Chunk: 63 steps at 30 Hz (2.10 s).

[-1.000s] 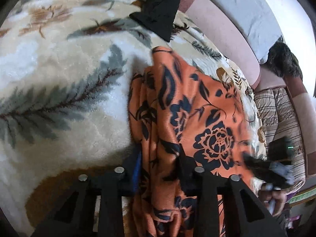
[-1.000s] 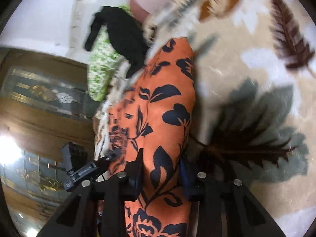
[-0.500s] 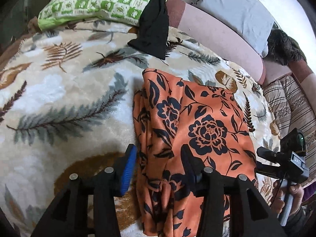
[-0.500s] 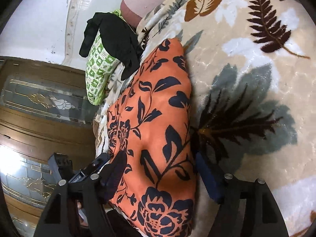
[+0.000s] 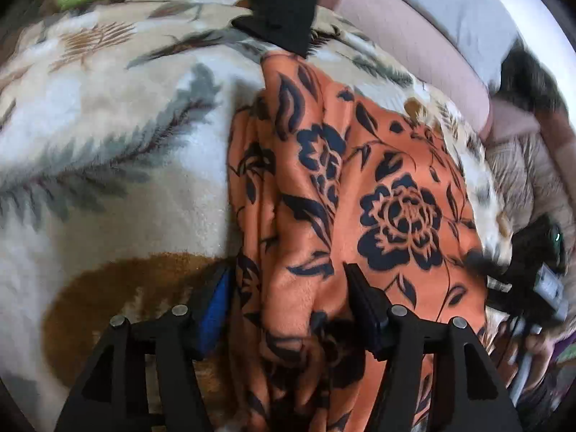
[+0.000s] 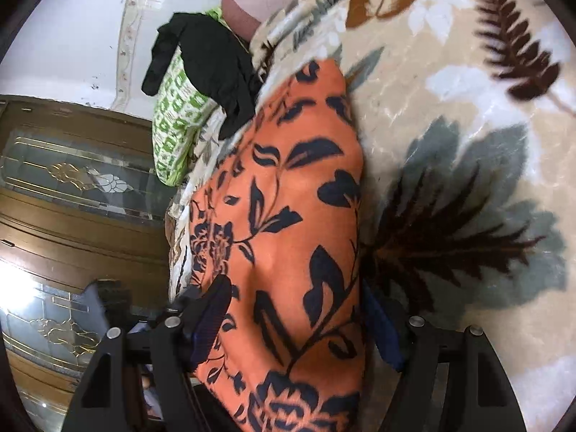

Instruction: Fold small clothes

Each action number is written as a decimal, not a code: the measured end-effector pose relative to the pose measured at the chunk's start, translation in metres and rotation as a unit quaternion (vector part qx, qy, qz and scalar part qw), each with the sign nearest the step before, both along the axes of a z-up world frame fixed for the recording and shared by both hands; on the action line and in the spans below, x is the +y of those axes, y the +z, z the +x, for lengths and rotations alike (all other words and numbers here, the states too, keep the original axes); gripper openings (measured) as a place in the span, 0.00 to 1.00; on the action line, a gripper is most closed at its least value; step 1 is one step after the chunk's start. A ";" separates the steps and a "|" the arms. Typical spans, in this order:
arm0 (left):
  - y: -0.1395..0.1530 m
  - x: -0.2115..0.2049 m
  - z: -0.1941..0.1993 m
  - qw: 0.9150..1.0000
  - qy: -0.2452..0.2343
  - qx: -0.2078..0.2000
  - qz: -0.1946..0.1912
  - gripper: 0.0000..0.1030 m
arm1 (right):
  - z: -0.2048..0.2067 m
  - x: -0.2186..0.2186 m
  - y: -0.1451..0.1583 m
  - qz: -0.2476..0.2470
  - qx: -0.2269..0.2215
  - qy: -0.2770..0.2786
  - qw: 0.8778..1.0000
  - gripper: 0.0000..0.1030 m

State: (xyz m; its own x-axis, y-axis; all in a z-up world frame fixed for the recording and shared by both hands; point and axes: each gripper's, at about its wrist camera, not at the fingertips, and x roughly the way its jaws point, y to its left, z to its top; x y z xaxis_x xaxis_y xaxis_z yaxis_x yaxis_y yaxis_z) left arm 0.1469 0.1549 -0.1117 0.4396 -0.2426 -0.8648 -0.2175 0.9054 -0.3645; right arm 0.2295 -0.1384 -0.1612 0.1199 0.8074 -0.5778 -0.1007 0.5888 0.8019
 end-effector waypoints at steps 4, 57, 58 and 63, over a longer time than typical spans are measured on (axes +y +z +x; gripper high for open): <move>0.003 -0.001 0.002 1.000 -0.015 -0.001 -0.013 0.40 | 0.001 0.012 0.002 -0.034 -0.015 0.020 0.999 0.58; 0.010 0.004 -0.021 1.000 0.001 -0.022 -0.013 0.49 | -0.067 0.009 0.033 -0.111 -0.015 0.002 0.994 0.42; 0.017 0.007 -0.023 1.000 0.009 -0.024 -0.012 0.54 | -0.067 0.008 0.037 -0.116 -0.022 0.011 0.993 0.49; 0.030 0.014 -0.016 0.999 0.014 -0.050 0.014 0.67 | -0.045 -0.011 0.052 -0.104 -0.051 -0.030 0.993 0.69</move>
